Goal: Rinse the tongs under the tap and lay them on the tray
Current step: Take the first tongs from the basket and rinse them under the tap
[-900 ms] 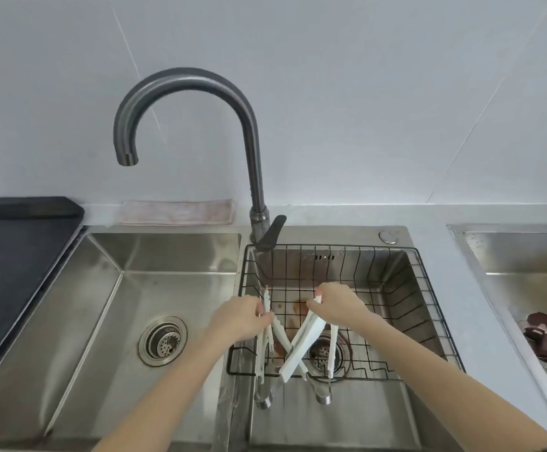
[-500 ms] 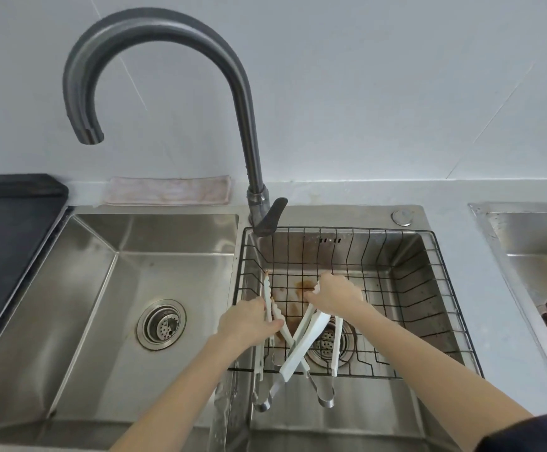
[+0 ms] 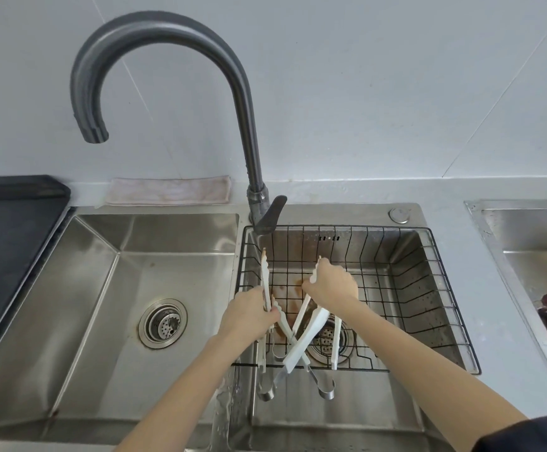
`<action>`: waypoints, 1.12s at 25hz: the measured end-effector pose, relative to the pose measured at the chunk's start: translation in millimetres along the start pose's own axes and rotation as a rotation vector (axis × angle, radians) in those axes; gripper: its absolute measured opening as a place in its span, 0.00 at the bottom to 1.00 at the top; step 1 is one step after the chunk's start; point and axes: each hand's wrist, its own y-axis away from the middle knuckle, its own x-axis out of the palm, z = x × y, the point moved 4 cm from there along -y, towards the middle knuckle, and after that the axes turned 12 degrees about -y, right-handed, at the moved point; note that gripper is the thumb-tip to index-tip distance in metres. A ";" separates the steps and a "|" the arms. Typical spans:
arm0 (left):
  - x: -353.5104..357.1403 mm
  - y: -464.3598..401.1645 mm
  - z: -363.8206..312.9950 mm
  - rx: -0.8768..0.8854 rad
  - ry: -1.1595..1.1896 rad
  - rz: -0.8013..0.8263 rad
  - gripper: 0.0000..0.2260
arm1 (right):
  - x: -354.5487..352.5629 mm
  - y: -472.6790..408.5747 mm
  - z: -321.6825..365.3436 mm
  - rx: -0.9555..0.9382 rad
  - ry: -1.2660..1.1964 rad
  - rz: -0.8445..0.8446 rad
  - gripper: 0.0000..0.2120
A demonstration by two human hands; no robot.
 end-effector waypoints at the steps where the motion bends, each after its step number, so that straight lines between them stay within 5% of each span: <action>1: -3.8 4.1 0.2 -0.010 0.057 -0.028 0.10 | -3.3 2.0 2.6 -0.003 -0.059 -0.032 0.20; 11: -22.5 47.8 34.8 -0.027 0.482 -0.142 0.19 | -2.4 34.5 29.3 -0.050 -0.522 -0.118 0.16; 18: -50.0 78.1 85.6 -0.038 0.791 -0.092 0.02 | 28.0 56.0 71.7 -0.012 -0.788 -0.035 0.17; 28: -106.1 70.9 152.8 -0.011 0.760 -0.137 0.06 | 74.6 47.7 146.6 -0.016 -0.956 0.031 0.20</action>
